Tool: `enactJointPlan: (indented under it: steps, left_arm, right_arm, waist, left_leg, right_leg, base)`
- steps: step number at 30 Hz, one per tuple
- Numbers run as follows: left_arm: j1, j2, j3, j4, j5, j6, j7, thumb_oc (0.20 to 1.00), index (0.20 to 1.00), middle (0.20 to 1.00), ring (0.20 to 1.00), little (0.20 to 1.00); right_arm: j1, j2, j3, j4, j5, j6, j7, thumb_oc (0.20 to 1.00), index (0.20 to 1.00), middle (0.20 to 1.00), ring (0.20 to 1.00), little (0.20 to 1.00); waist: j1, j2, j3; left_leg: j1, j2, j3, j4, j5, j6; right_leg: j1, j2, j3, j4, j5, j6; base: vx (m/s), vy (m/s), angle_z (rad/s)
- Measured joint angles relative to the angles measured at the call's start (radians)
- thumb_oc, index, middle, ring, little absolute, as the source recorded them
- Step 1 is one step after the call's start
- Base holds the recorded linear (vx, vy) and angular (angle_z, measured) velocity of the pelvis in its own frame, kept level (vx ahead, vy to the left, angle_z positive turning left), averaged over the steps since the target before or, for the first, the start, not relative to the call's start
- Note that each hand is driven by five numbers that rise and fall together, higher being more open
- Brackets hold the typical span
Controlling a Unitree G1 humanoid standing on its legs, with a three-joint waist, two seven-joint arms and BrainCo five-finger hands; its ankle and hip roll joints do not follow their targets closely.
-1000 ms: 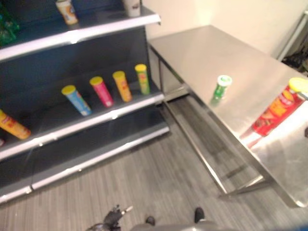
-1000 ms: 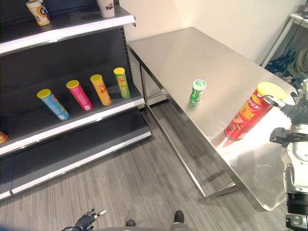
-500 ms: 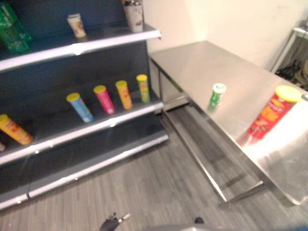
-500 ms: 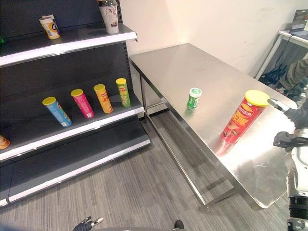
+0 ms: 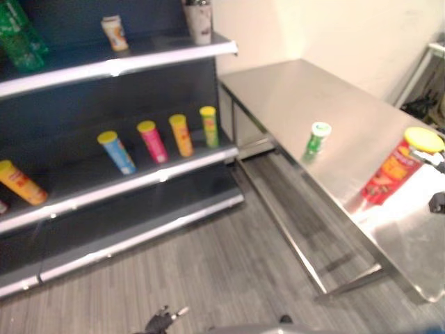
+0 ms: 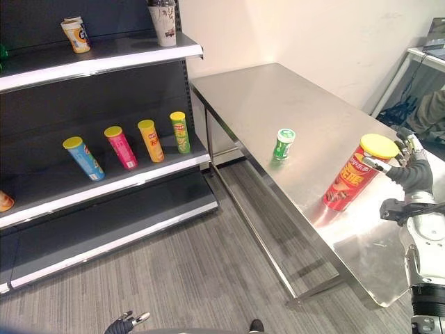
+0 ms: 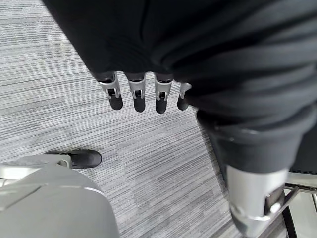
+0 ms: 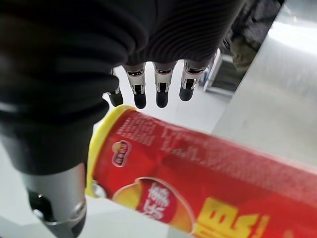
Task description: Put the goods on the table back onto the shelves and tidy them up.
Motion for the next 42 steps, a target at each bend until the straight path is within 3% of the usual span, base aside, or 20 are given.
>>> enactJointPlan:
  steps: [8, 13, 14, 15, 16, 24, 33, 37, 41, 42]
  left_arm:
    - [-0.001, 0.000, 0.000, 0.000, 0.000, 0.000, 0.003, 1.000, 1.000, 1.000, 1.000, 1.000]
    - [0.001, 0.000, -0.001, 0.000, 0.000, 0.000, 0.004, 1.000, 1.000, 1.000, 1.000, 1.000]
    - [-0.002, -0.001, -0.003, 0.000, 0.000, 0.000, 0.004, 1.000, 1.000, 1.000, 1.000, 1.000]
    - [-0.002, -0.001, -0.003, -0.001, 0.000, 0.000, 0.004, 1.000, 1.000, 1.000, 1.000, 1.000]
    - [-0.002, 0.000, -0.003, -0.001, -0.001, 0.000, 0.004, 1.000, 1.000, 1.000, 1.000, 1.000]
    - [-0.004, 0.000, -0.002, 0.002, -0.001, 0.001, 0.013, 1.000, 1.000, 1.000, 1.000, 1.000]
    - [-0.006, -0.001, 0.001, 0.017, -0.001, 0.002, 0.029, 1.000, 1.000, 1.000, 1.000, 1.000]
    - [-0.006, -0.013, 0.032, 0.017, -0.002, 0.006, 0.034, 1.000, 1.000, 1.000, 1.000, 1.000]
    - [-0.005, -0.017, 0.031, 0.005, -0.003, 0.011, 0.033, 1.000, 1.000, 1.000, 1.000, 1.000]
    - [-0.004, -0.015, 0.031, -0.010, -0.005, 0.007, 0.034, 1.000, 1.000, 1.000, 1.000, 1.000]
  right_arm:
    - [0.004, 0.000, 0.003, 0.002, -0.005, 0.004, -0.006, 1.000, 1.000, 1.000, 1.000, 1.000]
    - [-0.031, -0.006, 0.076, 0.052, -0.005, 0.023, -0.008, 1.000, 1.000, 1.000, 1.000, 1.000]
    - [-0.048, -0.006, 0.082, 0.064, -0.005, 0.026, -0.008, 0.862, 0.862, 0.862, 0.862, 0.862]
    - [-0.058, -0.006, 0.082, 0.070, -0.005, 0.026, -0.008, 0.385, 0.385, 0.385, 0.385, 0.385]
    - [-0.072, -0.006, 0.083, 0.085, -0.004, 0.026, -0.008, 0.200, 0.200, 0.200, 0.200, 0.200]
    - [-0.118, -0.021, 0.131, 0.109, 0.003, 0.037, -0.029, 0.200, 0.200, 0.200, 0.200, 0.200]
    - [-0.108, -0.011, 0.089, 0.028, 0.004, 0.039, -0.077, 0.200, 0.200, 0.200, 0.200, 0.200]
    - [-0.110, 0.032, 0.062, -0.100, 0.007, -0.006, -0.111, 0.200, 0.200, 0.200, 0.200, 0.200]
    - [-0.138, 0.059, 0.072, -0.181, 0.008, -0.037, -0.120, 0.200, 0.200, 0.200, 0.200, 0.200]
    - [-0.182, 0.104, 0.077, -0.200, 0.006, -0.056, -0.139, 0.200, 0.200, 0.200, 0.200, 0.200]
  waist:
    - [0.004, 0.008, 0.005]
    - [0.006, 0.011, 0.008]
    - [0.008, 0.010, 0.010]
    - [0.010, 0.011, 0.010]
    - [0.014, 0.011, 0.011]
    - [0.029, 0.015, 0.019]
    - [0.026, 0.025, 0.034]
    - [0.027, 0.036, 0.038]
    - [0.064, 0.044, 0.042]
    - [0.079, 0.036, 0.049]
  left_leg:
    - [-0.002, 0.000, -0.002, 0.000, 0.000, 0.000]
    - [-0.003, 0.000, -0.003, 0.000, 0.000, 0.000]
    - [-0.003, 0.000, -0.003, 0.000, 0.000, 0.000]
    - [-0.004, 0.000, -0.003, 0.000, 0.000, 0.000]
    - [-0.003, 0.000, -0.003, 0.000, 0.000, 0.000]
    - [-0.005, 0.000, -0.008, 0.000, 0.001, -0.001]
    - [-0.003, 0.001, -0.033, 0.000, 0.001, -0.001]
    - [-0.002, 0.005, -0.061, 0.000, 0.006, -0.009]
    - [-0.015, 0.013, -0.099, 0.009, 0.021, -0.024]
    - [-0.063, 0.009, -0.119, 0.067, 0.023, -0.030]
  right_leg:
    - [-0.001, 0.000, -0.002, 0.000, -0.001, 0.001]
    - [-0.001, 0.000, -0.004, 0.000, -0.002, 0.001]
    - [-0.001, 0.000, -0.004, 0.000, -0.002, 0.001]
    - [-0.001, 0.000, -0.004, 0.000, -0.002, 0.001]
    - [-0.001, 0.000, -0.004, 0.000, -0.002, 0.001]
    - [0.001, -0.001, -0.010, 0.000, -0.003, 0.002]
    - [0.017, -0.001, -0.033, 0.000, -0.013, 0.004]
    - [0.036, 0.006, -0.059, 0.000, -0.022, 0.003]
    - [0.050, 0.019, -0.097, 0.000, -0.031, -0.004]
    - [0.047, 0.021, -0.115, 0.001, -0.037, -0.007]
  base:
    - [0.00, 0.001, 0.01]
    - [0.00, 0.000, 0.00]
    - [0.00, 0.000, 0.00]
    - [0.00, 0.000, 0.00]
    - [0.00, 0.000, 0.00]
    - [0.00, -0.001, 0.00]
    - [0.00, -0.052, 0.07]
    - [0.00, -0.106, 0.20]
    - [-0.08, -0.108, 0.36]
    - [-0.11, 0.032, 0.57]
